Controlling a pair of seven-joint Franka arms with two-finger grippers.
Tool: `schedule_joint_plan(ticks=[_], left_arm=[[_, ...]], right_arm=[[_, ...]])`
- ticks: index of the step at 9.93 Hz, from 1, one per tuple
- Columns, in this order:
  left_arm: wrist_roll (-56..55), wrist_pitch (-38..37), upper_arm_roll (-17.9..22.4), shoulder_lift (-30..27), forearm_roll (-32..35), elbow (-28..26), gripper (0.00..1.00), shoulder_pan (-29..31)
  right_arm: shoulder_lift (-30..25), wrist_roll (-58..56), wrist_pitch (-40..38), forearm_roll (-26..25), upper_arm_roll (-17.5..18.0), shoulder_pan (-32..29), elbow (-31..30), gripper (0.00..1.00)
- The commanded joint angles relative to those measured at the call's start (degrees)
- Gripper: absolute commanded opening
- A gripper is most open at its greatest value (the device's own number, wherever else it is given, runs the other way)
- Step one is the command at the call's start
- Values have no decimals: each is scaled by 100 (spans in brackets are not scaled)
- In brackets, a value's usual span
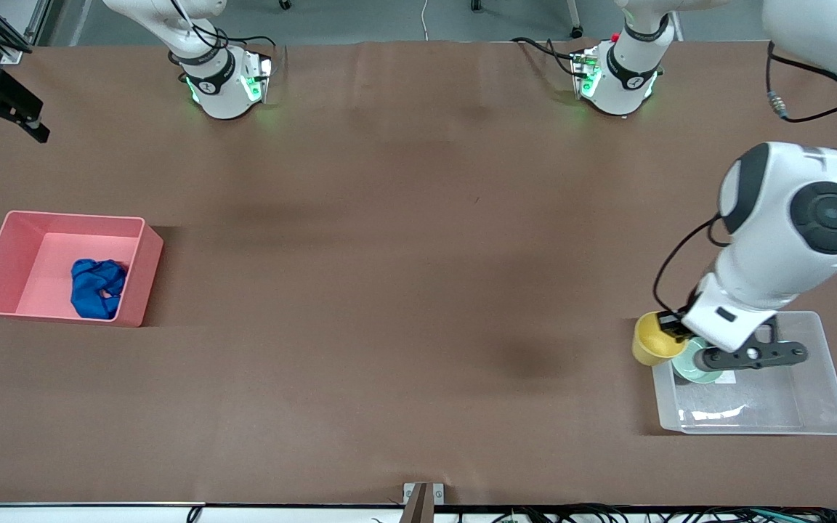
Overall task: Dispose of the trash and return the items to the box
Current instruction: 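Carry the yellow cup with the left gripper over the green bowl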
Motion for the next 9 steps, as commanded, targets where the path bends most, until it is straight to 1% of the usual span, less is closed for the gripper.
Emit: schedule_joint_plan(ticks=[1, 2, 4, 6, 7, 8, 9], left_arm=[[744, -108, -55, 38, 23, -58, 0, 367], [1096, -108, -46, 64, 14, 29, 0, 525], [1677, -108, -29, 100, -344, 56, 0, 929], [2204, -65, -20, 283, -381, 82, 0, 1281], [2338, -3, -29, 432, -390, 91, 0, 1431], [2409, 189, -37, 599, -399, 100, 0, 1554], [2418, 338, -20, 766, -538, 100, 0, 1564]], right_arm=[[239, -38, -158, -16, 50, -11, 207, 100], [239, -47, -246, -25, 50, -11, 214, 100], [239, -91, -238, -51, 41, -63, 293, 100], [248, -99, -247, -69, 32, -81, 372, 100], [291, -152, -238, -60, -38, -38, 381, 100], [318, -187, -238, -69, -221, 233, 477, 100], [344, -196, -264, -60, -832, 757, 530, 100]])
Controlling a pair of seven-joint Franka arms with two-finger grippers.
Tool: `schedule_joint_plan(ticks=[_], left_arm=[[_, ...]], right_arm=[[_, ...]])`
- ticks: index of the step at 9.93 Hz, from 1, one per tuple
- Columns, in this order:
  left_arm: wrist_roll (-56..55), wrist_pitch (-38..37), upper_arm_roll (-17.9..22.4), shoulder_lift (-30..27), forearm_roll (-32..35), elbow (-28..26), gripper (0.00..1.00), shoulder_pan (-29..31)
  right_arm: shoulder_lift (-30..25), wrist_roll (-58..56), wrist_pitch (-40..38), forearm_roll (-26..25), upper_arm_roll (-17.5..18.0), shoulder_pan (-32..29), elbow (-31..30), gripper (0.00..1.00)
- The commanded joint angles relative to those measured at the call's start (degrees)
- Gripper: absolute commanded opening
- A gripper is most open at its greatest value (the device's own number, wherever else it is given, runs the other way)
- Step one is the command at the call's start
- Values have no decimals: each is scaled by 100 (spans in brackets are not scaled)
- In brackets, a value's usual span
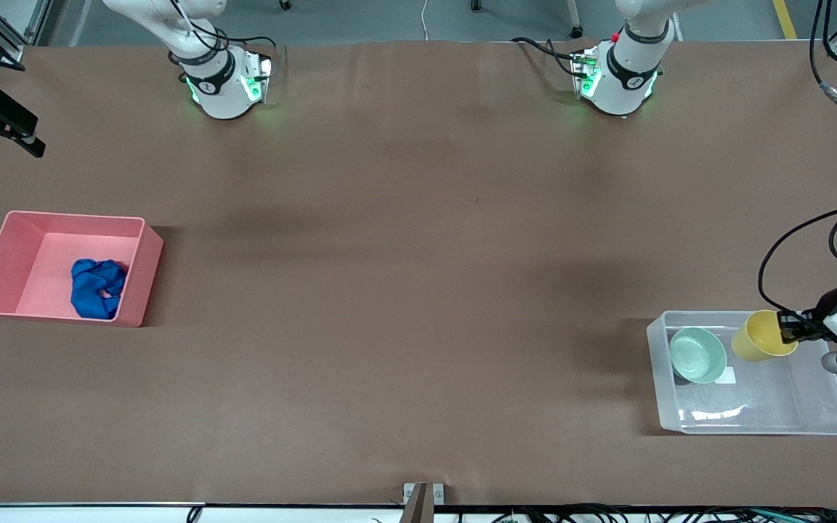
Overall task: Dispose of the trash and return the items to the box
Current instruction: 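Carry the yellow cup with the left gripper over the green bowl, then lower the yellow cup into the green bowl and open the left gripper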
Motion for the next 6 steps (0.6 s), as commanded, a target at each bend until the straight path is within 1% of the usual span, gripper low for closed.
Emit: schedule_joint_plan(ticks=[1, 2, 4, 6], left_arm=[[75, 212, -32, 576, -178, 43, 0, 49], [66, 438, -23, 743, -230, 34, 0, 110], [23, 721, -32, 1016, -248, 26, 0, 49], [-4, 731, -23, 1236, -266, -27, 0, 49]], right_arm=[[86, -79, -132, 20, -799, 657, 183, 100], [77, -87, -167, 20, -784, 606, 140, 100], [86, -87, -159, -41, -775, 606, 130, 100], [200, -26, -106, -67, -784, 667, 192, 100]])
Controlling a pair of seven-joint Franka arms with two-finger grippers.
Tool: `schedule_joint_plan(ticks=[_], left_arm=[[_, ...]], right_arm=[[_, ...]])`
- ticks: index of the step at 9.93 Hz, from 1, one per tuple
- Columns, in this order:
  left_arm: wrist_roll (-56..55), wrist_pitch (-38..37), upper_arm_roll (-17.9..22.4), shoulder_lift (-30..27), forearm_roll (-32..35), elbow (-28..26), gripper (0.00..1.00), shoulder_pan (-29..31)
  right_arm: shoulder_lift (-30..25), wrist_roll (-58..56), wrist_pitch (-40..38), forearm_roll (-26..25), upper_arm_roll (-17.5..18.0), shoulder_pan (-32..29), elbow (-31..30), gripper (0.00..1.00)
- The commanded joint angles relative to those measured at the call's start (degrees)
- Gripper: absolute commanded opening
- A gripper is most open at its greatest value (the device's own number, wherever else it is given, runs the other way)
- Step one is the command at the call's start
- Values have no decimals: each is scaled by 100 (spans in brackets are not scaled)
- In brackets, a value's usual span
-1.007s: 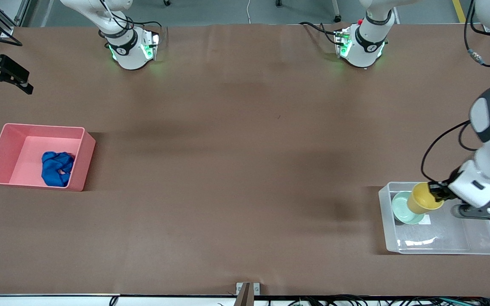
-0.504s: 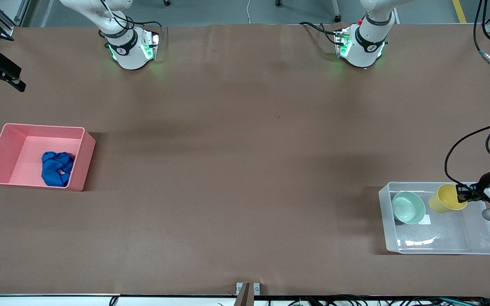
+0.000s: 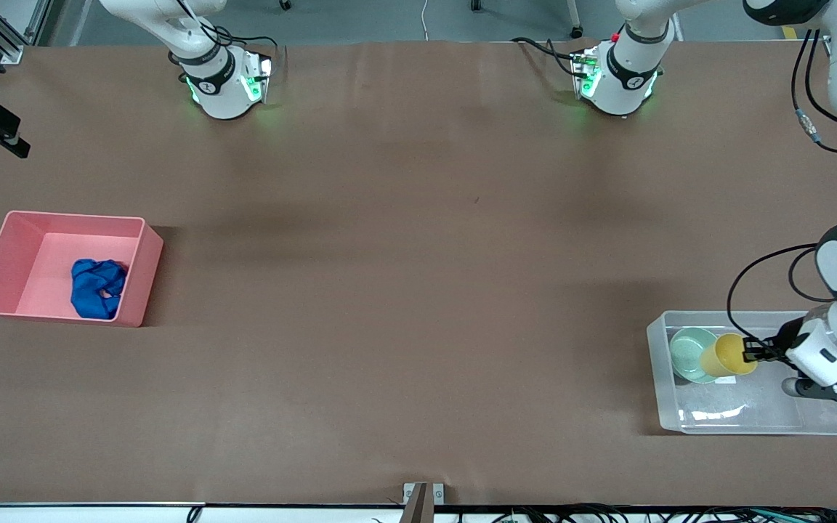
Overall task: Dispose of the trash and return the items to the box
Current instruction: 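Lower the yellow cup into the green bowl and open the left gripper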
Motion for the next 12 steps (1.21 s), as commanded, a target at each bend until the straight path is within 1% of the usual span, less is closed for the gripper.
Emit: schedule_joint_plan(ticks=[1, 2, 3, 4, 5, 6, 7, 8, 10, 12], left_arm=[[-25, 70, 8, 340, -55, -27, 1, 26], [-43, 70, 8, 437, -37, -27, 4, 26], [-52, 70, 16, 516, -55, -27, 10, 17], [-52, 70, 17, 552, -55, -27, 30, 0], [-60, 70, 17, 570, -55, -27, 59, 8], [-52, 70, 25, 544, -46, -18, 95, 17], [-34, 70, 25, 474, -29, 8, 100, 17], [-34, 61, 25, 273, -20, 17, 100, 0], [-17, -9, -18, -446, -2, 0, 100, 35], [-25, -586, -97, -1158, -72, -1, 100, -44]], right_arm=[[156, 31, 7, -77, -74, 131, 125, 100], [269, 22, 60, -77, -74, 122, 134, 100], [270, 31, 130, -60, -74, 114, 125, 100], [279, 31, 226, -51, -74, 105, 99, 100], [305, 31, 271, -16, -74, 87, 81, 100], [305, -21, 280, 28, -74, 70, 72, 100], [305, -22, 289, 28, -83, 87, 72, 100], [314, -22, 289, 28, -83, 96, 55, 100], [305, -13, 254, 28, -83, 122, 20, 100], [314, -4, 254, 28, -74, 140, 11, 100]])
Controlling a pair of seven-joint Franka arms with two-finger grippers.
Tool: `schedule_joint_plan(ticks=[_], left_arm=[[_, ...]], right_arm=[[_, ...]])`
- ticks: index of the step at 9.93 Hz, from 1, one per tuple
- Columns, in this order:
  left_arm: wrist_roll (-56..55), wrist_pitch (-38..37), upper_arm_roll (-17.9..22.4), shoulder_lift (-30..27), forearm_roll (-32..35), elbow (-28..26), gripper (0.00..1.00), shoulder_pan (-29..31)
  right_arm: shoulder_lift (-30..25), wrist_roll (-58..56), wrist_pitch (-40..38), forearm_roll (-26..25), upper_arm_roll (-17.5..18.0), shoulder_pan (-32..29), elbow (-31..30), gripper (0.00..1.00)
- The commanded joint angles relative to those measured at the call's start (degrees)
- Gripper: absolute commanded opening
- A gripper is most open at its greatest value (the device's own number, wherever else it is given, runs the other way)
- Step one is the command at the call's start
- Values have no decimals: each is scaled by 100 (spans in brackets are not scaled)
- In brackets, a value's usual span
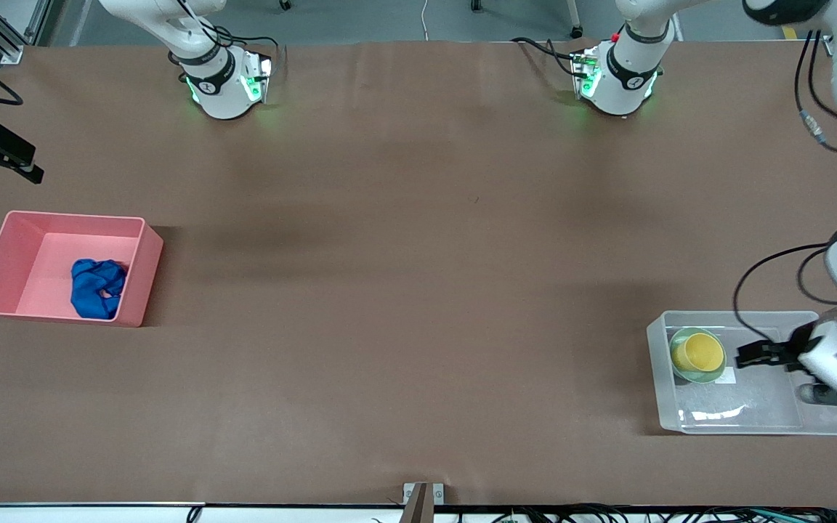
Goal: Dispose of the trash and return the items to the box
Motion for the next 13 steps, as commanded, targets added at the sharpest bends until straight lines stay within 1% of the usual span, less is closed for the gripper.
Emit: schedule_joint_plan(ticks=[1, 2, 3, 5, 7, 9, 11, 12, 13], left_arm=[[7, -566, -206, -733, -62, -289, 100, -9], [-2, -856, -260, -988, -53, -280, 100, -26], [-20, -1138, -417, -1243, -79, -280, 100, -17], [-465, -1604, -611, -1657, -97, -298, 100, -17], [-819, -2096, -840, -1877, -106, -307, 100, 26], [-837, -2457, -901, -2098, -150, -315, 100, 18], [-846, -2581, -937, -2273, -255, -324, 100, -17], [-881, -2582, -876, -2413, -308, -420, 100, -200], [-942, -2564, -641, -2580, -317, -595, 100, -489]], right_arm=[[12, 4, -17, 24, -49, 92, 5, 100], [12, 30, -8, 24, -49, 118, 4, 100], [12, 39, -17, 24, -49, 153, 4, 100], [12, 39, -61, 15, -49, 144, 4, 100], [4, 39, -79, 15, -49, 144, 4, 100], [-5, 31, -96, 15, -49, 136, 4, 100], [-5, 31, -131, 15, -49, 118, 4, 100], [-5, 31, -131, 15, -49, 118, 4, 100], [-5, 31, -131, 15, -49, 118, 4, 100]])
